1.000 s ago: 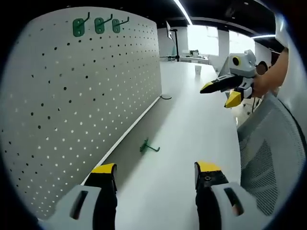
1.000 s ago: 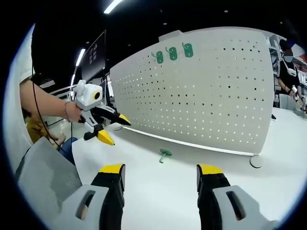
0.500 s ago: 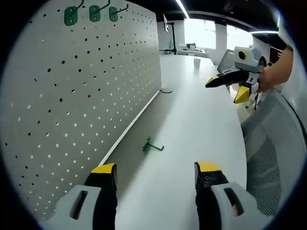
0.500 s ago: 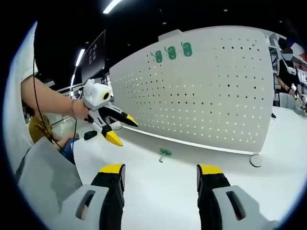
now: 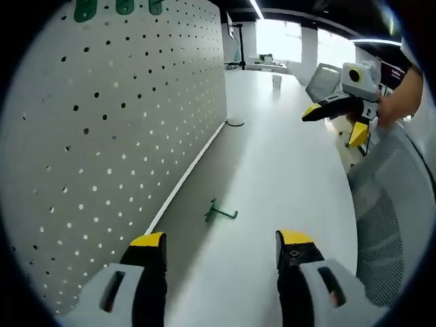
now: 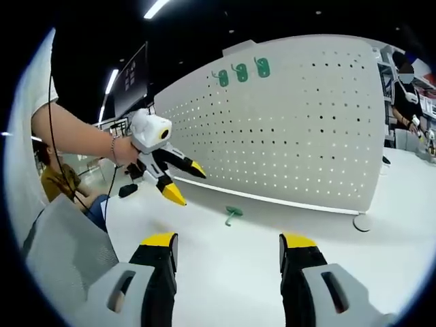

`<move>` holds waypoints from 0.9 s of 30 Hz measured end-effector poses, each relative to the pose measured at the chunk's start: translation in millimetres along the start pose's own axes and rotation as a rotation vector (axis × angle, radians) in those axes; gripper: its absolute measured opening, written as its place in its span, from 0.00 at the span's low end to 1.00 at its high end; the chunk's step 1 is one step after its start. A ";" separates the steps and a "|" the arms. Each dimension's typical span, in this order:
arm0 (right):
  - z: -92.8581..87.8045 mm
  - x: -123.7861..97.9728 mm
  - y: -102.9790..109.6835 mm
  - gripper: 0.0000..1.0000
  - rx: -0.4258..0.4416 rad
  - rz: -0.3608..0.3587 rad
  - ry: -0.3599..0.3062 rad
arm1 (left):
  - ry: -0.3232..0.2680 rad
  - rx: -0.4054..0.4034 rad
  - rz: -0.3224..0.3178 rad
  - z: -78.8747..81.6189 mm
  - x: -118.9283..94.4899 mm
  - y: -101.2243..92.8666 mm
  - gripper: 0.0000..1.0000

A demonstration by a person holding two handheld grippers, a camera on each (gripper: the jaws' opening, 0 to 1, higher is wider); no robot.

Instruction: Insert the hook assembly into the mounting plate slot until the hook locks in place.

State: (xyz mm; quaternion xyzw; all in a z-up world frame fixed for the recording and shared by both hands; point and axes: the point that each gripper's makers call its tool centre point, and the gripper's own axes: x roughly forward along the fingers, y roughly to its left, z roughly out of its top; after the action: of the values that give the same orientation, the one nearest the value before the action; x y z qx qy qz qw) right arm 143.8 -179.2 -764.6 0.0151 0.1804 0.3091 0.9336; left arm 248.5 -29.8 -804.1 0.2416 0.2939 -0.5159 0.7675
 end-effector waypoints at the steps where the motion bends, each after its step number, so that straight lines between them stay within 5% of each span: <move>1: -0.2 -0.2 0.0 0.58 0.001 0.000 0.000 | 0.003 0.002 -0.004 0.8 1.7 -0.4 0.67; 27: -9.2 -6.6 -1.5 0.58 0.000 -0.001 0.024 | 0.110 0.092 -0.104 -10.4 42.7 -2.2 0.65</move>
State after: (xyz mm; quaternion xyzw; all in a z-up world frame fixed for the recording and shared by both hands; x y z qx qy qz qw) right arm 136.6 -185.1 -771.3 0.0114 0.1913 0.3091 0.9315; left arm 257.0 -51.3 -841.5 0.2892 0.3237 -0.5540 0.7104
